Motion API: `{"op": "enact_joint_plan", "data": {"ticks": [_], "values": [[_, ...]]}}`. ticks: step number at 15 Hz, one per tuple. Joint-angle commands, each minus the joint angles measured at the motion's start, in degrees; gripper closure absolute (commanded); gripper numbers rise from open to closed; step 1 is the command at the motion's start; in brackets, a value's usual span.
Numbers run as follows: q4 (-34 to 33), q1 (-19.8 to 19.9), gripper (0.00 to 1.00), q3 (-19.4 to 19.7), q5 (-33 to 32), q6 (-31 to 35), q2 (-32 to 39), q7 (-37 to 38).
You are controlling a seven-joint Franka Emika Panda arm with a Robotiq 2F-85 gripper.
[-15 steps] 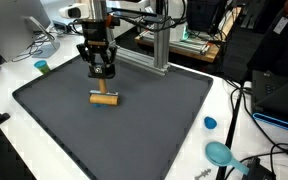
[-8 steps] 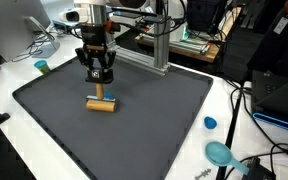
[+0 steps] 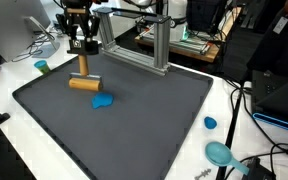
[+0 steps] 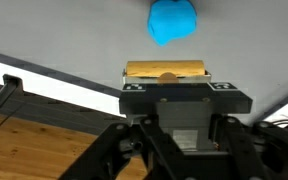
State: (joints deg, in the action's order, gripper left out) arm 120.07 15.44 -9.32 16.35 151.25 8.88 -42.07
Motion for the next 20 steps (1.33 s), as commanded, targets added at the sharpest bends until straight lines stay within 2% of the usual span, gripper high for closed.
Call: {"op": "enact_joint_plan", "data": {"ticks": [1,2,4,5,6,7,8,12,17,20], "values": [[1.1,-2.2,0.78,3.9,3.2,-9.5,-7.6,-4.2],[0.9,-3.6,0.78,5.1,1.1,-10.3,-7.8,-1.9],[-0.2,-5.7,0.78,6.3,1.8,-13.1,-6.4,-1.4],[-0.1,-5.9,0.53,7.4,1.4,-11.4,-6.8,-2.0],[-0.1,-6.6,0.53,7.6,1.4,-12.3,-6.6,-1.8],[-0.1,-7.0,0.78,7.6,1.4,-12.5,-6.3,-1.7],[0.9,-7.8,0.78,8.1,-3.2,-7.4,-5.2,4.4],[0.7,-9.4,0.78,9.7,-10.6,-4.5,0.4,17.5],[0.2,-9.4,0.78,8.5,-9.4,-2.2,4.6,21.2],[-0.2,-9.9,0.78,8.7,-11.0,0.2,6.1,23.1]]}}
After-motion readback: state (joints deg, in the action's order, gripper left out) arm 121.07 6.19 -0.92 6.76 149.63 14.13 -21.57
